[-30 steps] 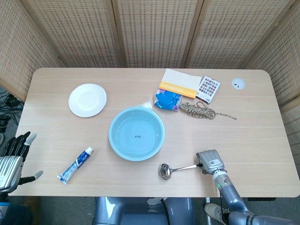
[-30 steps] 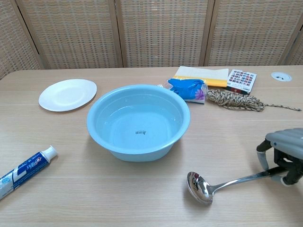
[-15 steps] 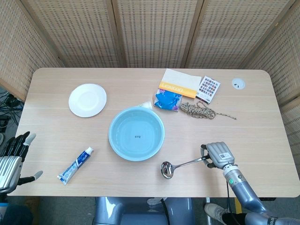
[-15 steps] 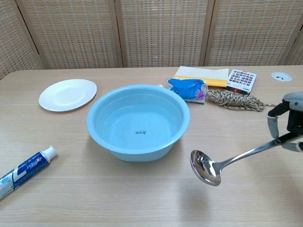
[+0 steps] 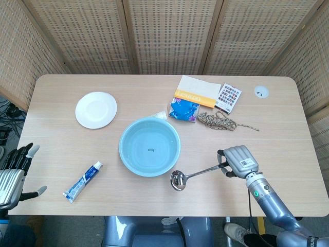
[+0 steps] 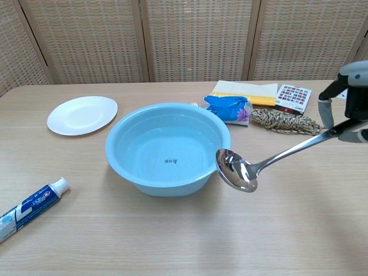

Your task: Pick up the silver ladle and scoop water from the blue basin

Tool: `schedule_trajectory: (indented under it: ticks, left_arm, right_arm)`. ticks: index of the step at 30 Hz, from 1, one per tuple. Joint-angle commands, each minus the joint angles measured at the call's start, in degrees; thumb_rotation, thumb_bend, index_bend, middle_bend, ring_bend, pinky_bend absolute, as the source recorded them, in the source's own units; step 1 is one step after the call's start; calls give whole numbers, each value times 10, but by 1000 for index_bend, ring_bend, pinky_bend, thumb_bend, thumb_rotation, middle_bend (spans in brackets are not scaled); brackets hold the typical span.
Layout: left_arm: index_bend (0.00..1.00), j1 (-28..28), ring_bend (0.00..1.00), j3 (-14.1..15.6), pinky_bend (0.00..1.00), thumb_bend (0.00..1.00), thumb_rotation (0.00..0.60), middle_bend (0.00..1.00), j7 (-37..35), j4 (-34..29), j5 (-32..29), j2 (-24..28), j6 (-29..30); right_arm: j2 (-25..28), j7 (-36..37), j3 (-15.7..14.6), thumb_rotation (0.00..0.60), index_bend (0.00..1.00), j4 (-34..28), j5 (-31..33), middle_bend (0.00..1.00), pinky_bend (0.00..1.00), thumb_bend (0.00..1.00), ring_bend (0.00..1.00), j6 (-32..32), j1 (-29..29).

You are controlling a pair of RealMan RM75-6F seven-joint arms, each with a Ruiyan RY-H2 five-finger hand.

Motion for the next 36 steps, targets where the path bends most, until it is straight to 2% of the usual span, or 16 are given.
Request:
schedule_trajectory:
  ticks: [1, 4, 9, 15, 19, 27, 30, 36]
  left_arm:
    - [0, -6, 0, -4, 0, 0, 600, 0, 2, 2, -9, -3, -10]
    - [0, -13, 0, -9, 0, 0, 600, 0, 5, 4, -21, -6, -19]
    - [0, -23, 0, -18, 0, 0, 600, 0, 16, 19, -27, -23, -24]
    - [0, -30, 0, -27, 0, 0, 600, 0, 13, 29, -54, -28, -34]
    - [0, -32, 0, -33, 0, 0, 600, 0, 11, 35, -68, -28, -37]
    - [0, -39, 0, -39, 0, 0, 600, 0, 2, 50, -80, -37, -43]
    - [0, -41, 0, -41, 0, 0, 600, 0, 0, 56, -89, -39, -48]
    - [0, -45, 0, -44, 0, 0, 600, 0, -5, 63, -106, -40, -57]
  right_arm:
    - [26, -73, 30, 600, 800, -48, 91, 1000, 1000, 689, 991, 9, 59]
    - [24, -127, 49, 600, 800, -61, 177, 1000, 1000, 689, 991, 22, 114]
    - [-14, -211, 71, 600, 800, -43, 316, 1000, 1000, 689, 991, 57, 214]
    - [-96, -292, 79, 600, 800, 35, 457, 1000, 1000, 689, 991, 98, 322]
    - [-149, -322, 81, 600, 800, 103, 507, 1000, 1000, 689, 991, 111, 367]
    - [-246, -350, 73, 600, 803, 232, 533, 1000, 1000, 688, 991, 112, 416]
    - [-294, -364, 66, 600, 804, 298, 540, 1000, 1000, 688, 991, 112, 432]
    - [-359, -379, 45, 600, 806, 378, 512, 1000, 1000, 688, 993, 111, 444]
